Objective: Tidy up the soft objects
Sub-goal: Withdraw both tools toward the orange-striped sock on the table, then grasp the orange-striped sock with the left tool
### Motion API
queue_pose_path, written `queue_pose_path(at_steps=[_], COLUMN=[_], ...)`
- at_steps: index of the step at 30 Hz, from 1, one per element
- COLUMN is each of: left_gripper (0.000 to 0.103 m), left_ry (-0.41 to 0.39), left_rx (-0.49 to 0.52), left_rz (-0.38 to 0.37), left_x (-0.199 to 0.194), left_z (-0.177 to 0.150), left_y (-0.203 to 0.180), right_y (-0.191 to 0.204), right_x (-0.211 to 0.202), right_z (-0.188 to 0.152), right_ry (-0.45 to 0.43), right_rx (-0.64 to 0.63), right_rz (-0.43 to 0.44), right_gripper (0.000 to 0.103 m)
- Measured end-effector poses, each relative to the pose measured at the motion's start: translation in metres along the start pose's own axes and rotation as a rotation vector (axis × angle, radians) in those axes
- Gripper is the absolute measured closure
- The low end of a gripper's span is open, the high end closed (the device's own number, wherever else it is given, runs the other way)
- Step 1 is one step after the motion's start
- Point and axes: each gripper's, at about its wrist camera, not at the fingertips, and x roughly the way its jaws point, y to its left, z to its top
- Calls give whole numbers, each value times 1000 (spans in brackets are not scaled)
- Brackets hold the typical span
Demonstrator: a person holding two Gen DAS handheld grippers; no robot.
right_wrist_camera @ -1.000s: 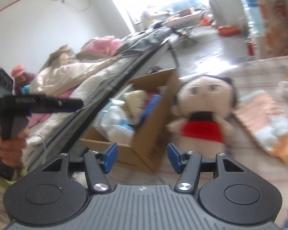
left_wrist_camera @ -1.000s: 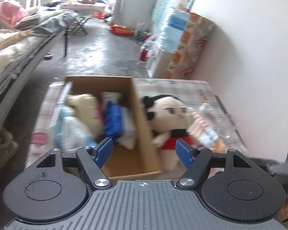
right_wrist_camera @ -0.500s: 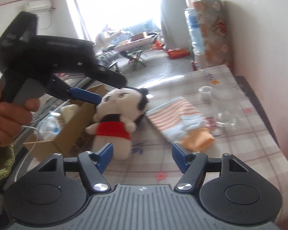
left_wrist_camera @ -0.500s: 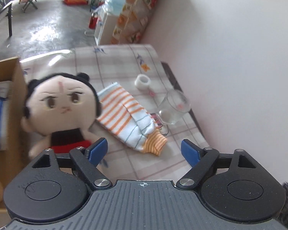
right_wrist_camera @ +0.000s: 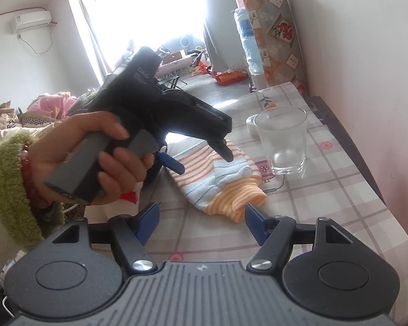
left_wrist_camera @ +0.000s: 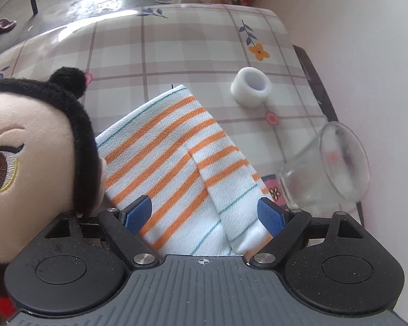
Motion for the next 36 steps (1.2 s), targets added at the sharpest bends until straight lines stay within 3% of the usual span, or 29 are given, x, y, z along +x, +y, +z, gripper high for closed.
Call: queue_pose_path(at_steps=[6, 12, 17, 24, 26, 31, 36], left_gripper=[5, 9, 36, 63, 79, 92, 94], left_ry=[-31, -82, -102, -112, -117, -111, -59], left_rx=[57, 135, 146, 156, 166, 159, 172], left_rz=[75, 134, 153, 138, 127, 104, 50], left_x=[18, 21, 13, 8, 8, 3, -14], left_z=[-2, -13, -14, -13, -15, -21, -44], left_y=[-17, -27, -22, -14, -15, -14, -6], right_y=[-6, -10, -11, -4, -1, 7, 11], right_x=[7, 2, -7, -21, -25, -41, -58], right_z=[-1, 0, 5, 5, 5, 4, 4], right_ry=[11, 4, -9, -21, -23, -33, -52], right_rx=[6, 10, 1, -10, -12, -25, -42], right_rz=[14, 1, -18, -36, -44, -72, -89], right_gripper=[31, 31, 31, 31, 31, 31, 31])
